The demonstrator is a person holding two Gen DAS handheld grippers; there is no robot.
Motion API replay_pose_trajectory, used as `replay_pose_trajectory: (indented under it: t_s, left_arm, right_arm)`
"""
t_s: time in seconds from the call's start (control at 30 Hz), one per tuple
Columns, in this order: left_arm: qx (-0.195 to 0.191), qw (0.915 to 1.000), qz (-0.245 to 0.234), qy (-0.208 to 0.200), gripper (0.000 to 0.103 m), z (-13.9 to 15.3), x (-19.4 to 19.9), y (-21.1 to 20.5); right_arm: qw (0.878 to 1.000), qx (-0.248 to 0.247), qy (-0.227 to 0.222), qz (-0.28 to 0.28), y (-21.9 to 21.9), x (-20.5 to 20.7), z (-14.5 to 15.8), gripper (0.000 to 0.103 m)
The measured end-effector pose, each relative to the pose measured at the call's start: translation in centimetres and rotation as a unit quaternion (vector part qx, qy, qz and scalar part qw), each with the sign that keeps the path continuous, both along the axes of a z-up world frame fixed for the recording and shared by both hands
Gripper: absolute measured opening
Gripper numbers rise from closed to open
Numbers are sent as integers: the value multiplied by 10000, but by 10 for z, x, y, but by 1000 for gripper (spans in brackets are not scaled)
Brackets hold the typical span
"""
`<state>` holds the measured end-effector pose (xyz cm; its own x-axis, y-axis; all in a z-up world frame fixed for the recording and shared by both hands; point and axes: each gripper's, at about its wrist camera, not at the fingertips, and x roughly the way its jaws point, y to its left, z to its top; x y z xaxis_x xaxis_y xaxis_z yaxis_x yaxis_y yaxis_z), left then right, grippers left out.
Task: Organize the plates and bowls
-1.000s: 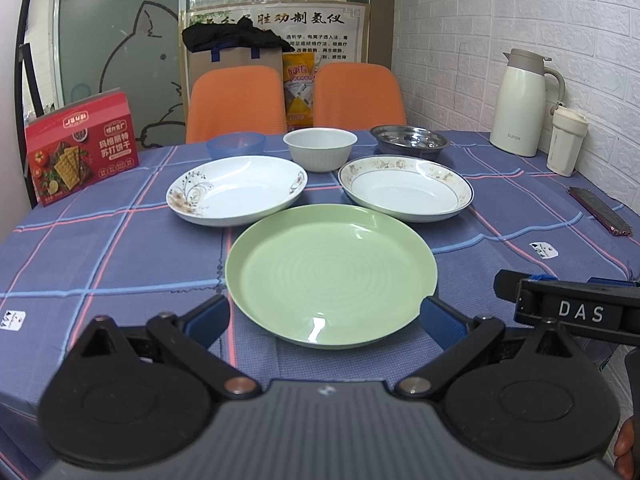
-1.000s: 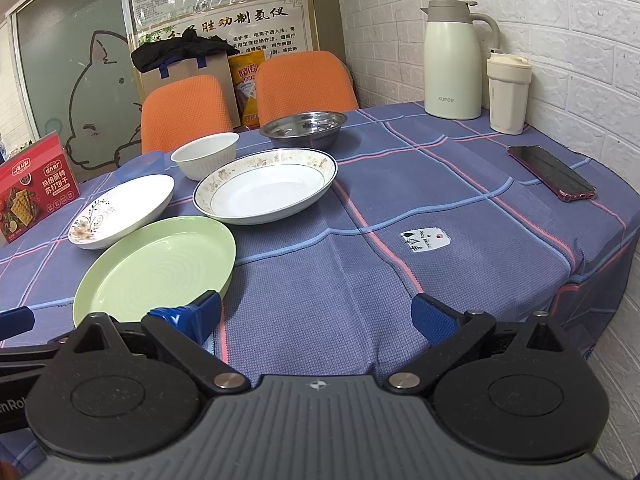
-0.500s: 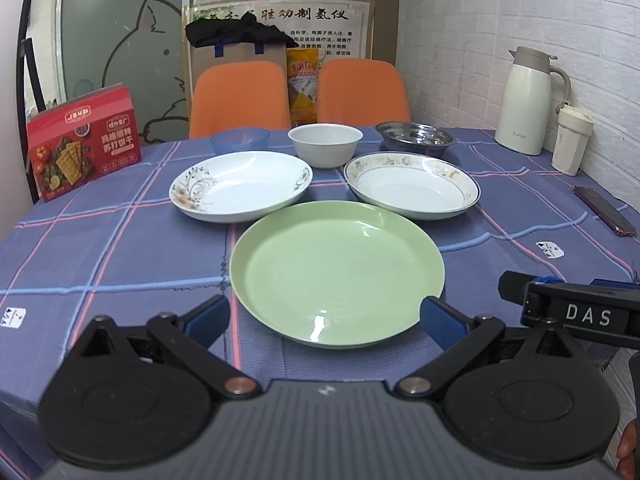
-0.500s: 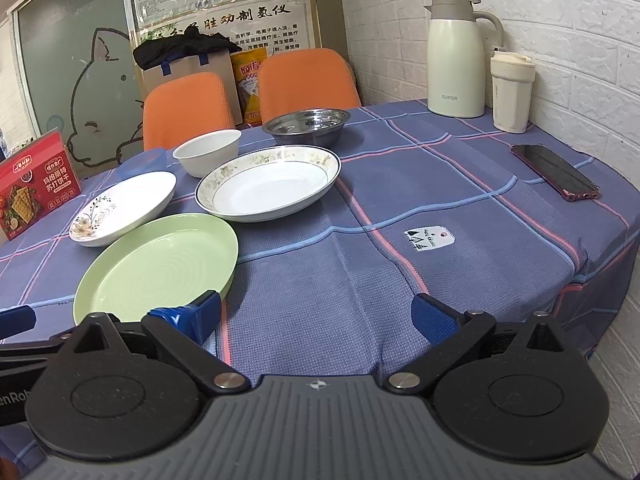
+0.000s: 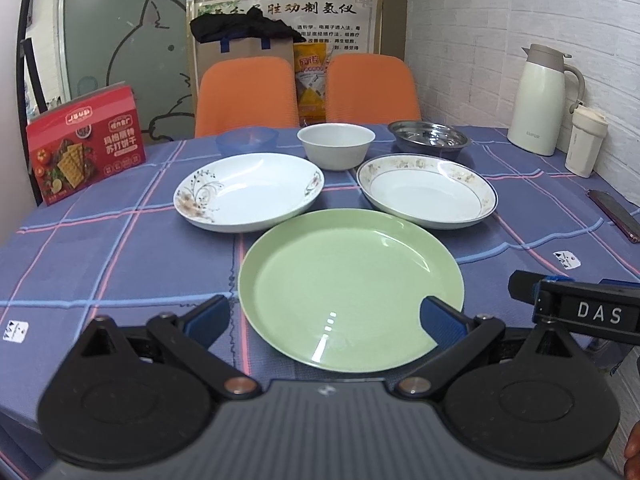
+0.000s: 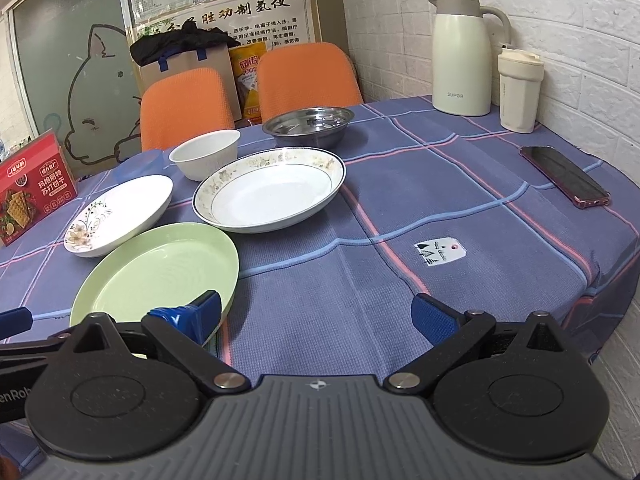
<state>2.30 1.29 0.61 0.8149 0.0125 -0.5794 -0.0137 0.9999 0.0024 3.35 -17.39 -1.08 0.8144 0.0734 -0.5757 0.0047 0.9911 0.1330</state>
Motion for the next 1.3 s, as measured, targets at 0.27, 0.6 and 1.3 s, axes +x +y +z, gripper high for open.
replay_pose_trajectory:
  t_s: [0.27,0.6,1.3]
  left_arm:
    - [-37,9999,134,102,100,3,18,9]
    - [139,9980,440,427,100,0,35,45]
    - [-295,9928,85,1159,100,-38,93,61]
  right_arm:
    - [9999,-67,99,94,7,17,2,89]
    - [9977,-138,396,536,22,38,-6,89]
    - [9861,-542,31,1571,51,57,-39,91]
